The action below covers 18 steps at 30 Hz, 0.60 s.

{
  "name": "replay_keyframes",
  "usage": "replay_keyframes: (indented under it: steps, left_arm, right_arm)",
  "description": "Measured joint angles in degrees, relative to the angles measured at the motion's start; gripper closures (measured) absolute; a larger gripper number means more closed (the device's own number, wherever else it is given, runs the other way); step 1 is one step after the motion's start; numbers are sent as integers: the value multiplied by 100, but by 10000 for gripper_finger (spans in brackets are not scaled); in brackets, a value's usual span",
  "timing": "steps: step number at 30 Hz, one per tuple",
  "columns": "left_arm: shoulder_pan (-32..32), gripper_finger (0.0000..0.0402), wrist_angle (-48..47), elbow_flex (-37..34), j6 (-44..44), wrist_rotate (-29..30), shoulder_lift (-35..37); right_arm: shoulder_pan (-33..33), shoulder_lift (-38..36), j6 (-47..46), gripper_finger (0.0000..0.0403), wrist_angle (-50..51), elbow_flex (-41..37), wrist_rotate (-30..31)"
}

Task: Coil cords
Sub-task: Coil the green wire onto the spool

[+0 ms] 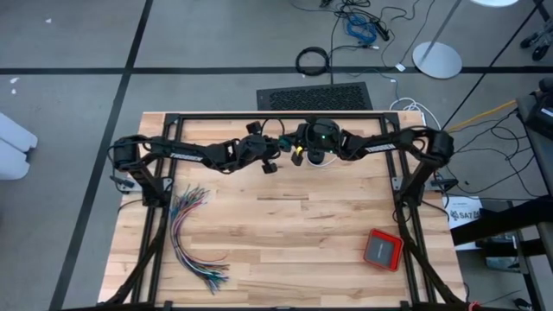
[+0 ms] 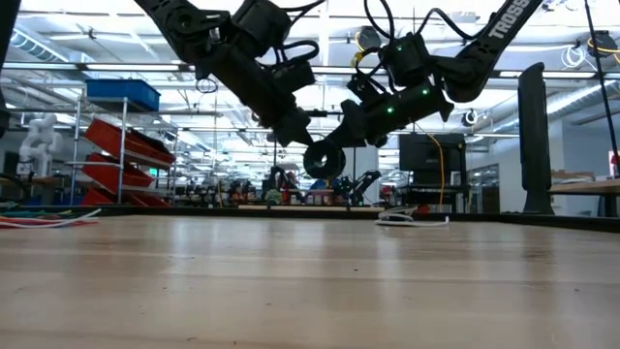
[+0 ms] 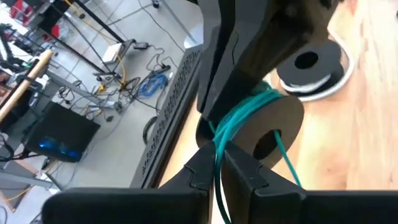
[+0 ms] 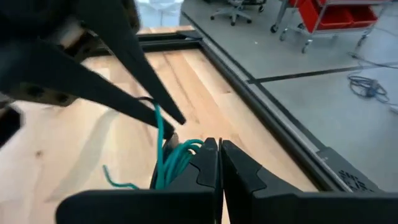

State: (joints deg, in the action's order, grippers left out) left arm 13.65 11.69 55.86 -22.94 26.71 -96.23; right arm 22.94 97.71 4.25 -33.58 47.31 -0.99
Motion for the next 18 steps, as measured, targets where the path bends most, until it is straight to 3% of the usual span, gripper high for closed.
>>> replay_keyframes:
  steps: [7,12,18]
  left_arm:
    - [112,370,-323,9,-85,81,7]
    - [193,370,-286,9,-155,0,20]
    - [289,370,-210,11,-139,-469,42]
  right_arm:
    - [-56,-459,146,403,456,-7,-521]
    - [-62,-796,177,403,683,-7,-566]
    - [-50,-839,156,403,730,-7,-645]
